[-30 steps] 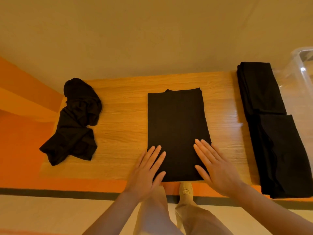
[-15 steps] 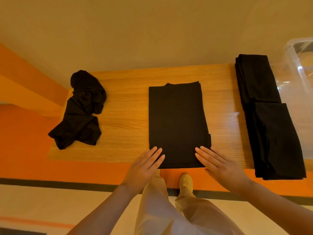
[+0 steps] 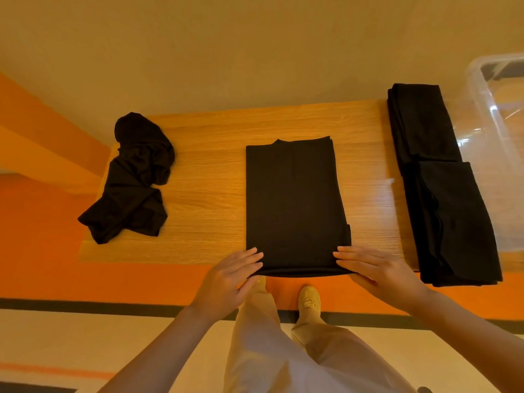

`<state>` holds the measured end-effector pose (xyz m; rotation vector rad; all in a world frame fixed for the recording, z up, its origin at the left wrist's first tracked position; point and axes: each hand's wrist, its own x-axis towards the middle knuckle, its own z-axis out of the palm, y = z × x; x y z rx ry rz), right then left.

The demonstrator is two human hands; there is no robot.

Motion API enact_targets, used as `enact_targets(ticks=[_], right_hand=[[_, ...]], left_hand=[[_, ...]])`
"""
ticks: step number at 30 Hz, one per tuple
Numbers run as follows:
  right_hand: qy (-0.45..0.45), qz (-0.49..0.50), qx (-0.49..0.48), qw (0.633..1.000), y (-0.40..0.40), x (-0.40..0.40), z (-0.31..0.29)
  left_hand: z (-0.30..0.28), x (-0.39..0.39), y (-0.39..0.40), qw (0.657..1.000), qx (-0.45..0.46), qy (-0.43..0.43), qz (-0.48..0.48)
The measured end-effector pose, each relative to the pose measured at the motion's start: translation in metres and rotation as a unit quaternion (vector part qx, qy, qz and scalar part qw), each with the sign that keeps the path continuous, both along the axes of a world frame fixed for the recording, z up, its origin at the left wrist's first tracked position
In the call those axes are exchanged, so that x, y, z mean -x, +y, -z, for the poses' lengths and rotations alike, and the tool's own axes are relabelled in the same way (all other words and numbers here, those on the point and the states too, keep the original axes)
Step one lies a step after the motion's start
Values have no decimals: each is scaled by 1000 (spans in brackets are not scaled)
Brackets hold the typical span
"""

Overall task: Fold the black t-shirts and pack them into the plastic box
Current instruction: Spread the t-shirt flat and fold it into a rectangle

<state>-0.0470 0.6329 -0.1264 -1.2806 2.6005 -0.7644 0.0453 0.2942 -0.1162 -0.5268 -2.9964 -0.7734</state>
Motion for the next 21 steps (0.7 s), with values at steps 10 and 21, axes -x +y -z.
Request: enact_targets(ticks=[10,21], right_hand=[[-267,221,178,921,-21,24,-46],[-308,389,102,862,-69,94,-43]], left_hand=[[-32,25,14,900,-280,-125,-309],[-21,97,11,872,-301,-110,-369]])
